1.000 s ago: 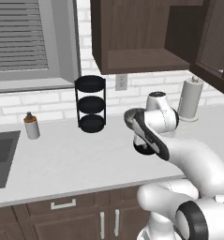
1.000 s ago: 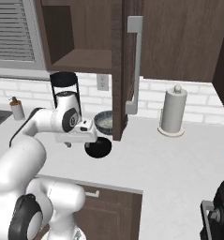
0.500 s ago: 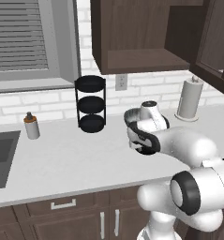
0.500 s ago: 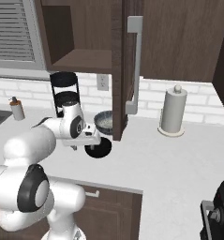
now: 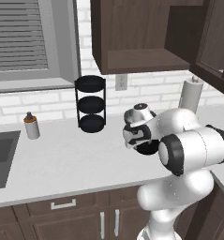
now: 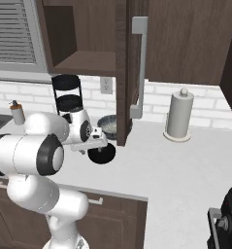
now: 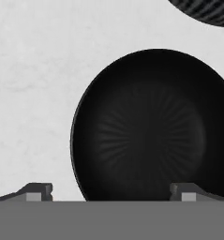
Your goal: Pick up the bowls on the counter and stack them on top of one another in the open cabinet. Place the smaller bowl on top of the larger bowl.
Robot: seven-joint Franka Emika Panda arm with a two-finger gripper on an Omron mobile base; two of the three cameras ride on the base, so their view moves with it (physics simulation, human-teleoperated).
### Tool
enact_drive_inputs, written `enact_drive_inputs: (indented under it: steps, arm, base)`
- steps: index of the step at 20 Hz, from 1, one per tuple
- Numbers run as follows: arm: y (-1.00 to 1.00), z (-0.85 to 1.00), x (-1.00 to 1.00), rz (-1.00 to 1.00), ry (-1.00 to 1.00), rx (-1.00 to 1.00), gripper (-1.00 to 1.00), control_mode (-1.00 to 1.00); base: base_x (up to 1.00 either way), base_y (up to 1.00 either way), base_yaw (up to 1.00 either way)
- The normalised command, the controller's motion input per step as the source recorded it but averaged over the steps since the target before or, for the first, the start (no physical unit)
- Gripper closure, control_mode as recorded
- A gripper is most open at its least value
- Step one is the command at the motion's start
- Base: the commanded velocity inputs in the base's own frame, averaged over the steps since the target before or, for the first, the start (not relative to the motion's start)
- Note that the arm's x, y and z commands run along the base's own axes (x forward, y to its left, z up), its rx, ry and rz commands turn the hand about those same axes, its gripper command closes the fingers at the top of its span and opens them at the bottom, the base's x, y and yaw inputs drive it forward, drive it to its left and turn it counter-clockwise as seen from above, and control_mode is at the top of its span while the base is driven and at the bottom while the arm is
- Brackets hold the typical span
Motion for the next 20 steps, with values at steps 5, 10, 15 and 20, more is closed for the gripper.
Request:
enact_drive_inputs:
  steps: [5,10,15,20]
  arm:
    - [0.00,-0.33,0.19,0.05,0.00,-0.01,-1.00,-1.00]
    - [0.00,-0.40,0.00,0.04,0.00,-0.01,-1.00,-1.00]
    - [0.00,-0.33,0.01,0.02,0.00,-0.01,1.00,-1.00]
    - [0.00,-0.11,0.01,0.01,0.00,0.00,1.00,-1.00]
  base:
    - [0.00,0.00,0.00]
    - [0.00,0.00,0.00]
    - [0.00,0.00,0.00]
    - [0.00,0.00,0.00]
